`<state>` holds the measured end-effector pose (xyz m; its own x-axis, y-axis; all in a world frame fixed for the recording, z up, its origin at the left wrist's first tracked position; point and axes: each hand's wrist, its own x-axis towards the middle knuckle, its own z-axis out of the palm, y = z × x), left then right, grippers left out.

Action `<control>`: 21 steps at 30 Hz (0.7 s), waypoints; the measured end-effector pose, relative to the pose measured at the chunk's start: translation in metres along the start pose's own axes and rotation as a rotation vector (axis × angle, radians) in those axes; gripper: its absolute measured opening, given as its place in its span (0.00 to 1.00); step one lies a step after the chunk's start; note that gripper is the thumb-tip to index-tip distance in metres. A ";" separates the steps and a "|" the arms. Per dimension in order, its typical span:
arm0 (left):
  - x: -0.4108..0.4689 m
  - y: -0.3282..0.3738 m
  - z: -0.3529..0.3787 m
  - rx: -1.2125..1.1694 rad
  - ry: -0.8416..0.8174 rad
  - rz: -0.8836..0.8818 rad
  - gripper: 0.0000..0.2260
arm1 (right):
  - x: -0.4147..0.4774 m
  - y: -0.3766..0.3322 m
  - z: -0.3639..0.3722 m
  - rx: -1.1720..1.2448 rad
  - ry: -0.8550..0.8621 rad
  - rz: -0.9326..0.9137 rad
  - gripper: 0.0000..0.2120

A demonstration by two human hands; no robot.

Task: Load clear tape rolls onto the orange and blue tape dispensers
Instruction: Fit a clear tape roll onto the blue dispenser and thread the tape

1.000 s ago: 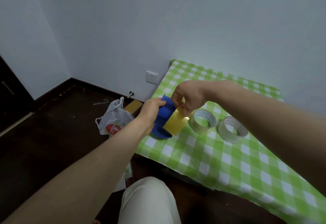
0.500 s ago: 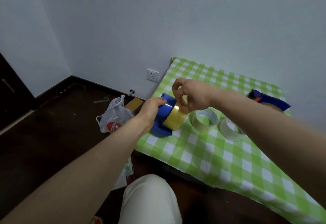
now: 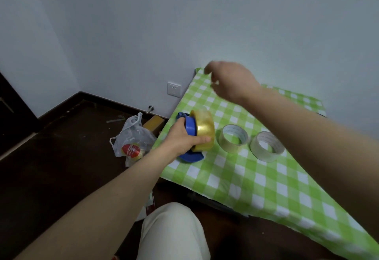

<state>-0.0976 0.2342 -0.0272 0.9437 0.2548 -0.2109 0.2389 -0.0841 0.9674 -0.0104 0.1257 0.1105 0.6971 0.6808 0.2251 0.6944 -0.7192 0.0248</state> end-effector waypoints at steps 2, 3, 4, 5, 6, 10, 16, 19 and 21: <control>-0.003 -0.001 0.004 -0.043 0.044 -0.010 0.37 | -0.001 0.010 -0.003 0.271 0.081 0.219 0.12; -0.003 -0.001 0.005 -0.070 0.061 -0.015 0.35 | -0.005 0.013 0.001 0.413 0.032 0.322 0.10; -0.002 -0.003 0.005 -0.097 0.066 -0.018 0.33 | -0.014 0.015 0.009 0.545 -0.055 0.414 0.10; -0.002 -0.003 0.005 -0.121 0.063 -0.016 0.31 | -0.026 0.015 0.020 0.659 -0.161 0.493 0.08; -0.002 -0.004 0.005 -0.141 0.059 -0.014 0.30 | -0.038 0.013 0.032 0.770 -0.263 0.551 0.07; -0.004 -0.005 0.007 -0.201 0.036 0.012 0.20 | -0.072 -0.002 0.074 1.198 -0.377 0.662 0.09; -0.004 0.001 0.012 -0.571 0.155 -0.126 0.16 | -0.084 -0.029 0.092 1.521 -0.068 0.680 0.12; -0.004 0.004 0.015 -0.553 0.201 -0.111 0.17 | -0.084 -0.034 0.090 1.598 -0.052 0.692 0.12; -0.006 0.004 0.016 -0.579 0.192 -0.096 0.17 | -0.085 -0.035 0.089 1.631 -0.056 0.677 0.12</control>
<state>-0.0983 0.2173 -0.0239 0.8533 0.4087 -0.3238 0.1067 0.4710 0.8757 -0.0782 0.1053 0.0039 0.8917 0.3785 -0.2482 -0.2617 -0.0164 -0.9650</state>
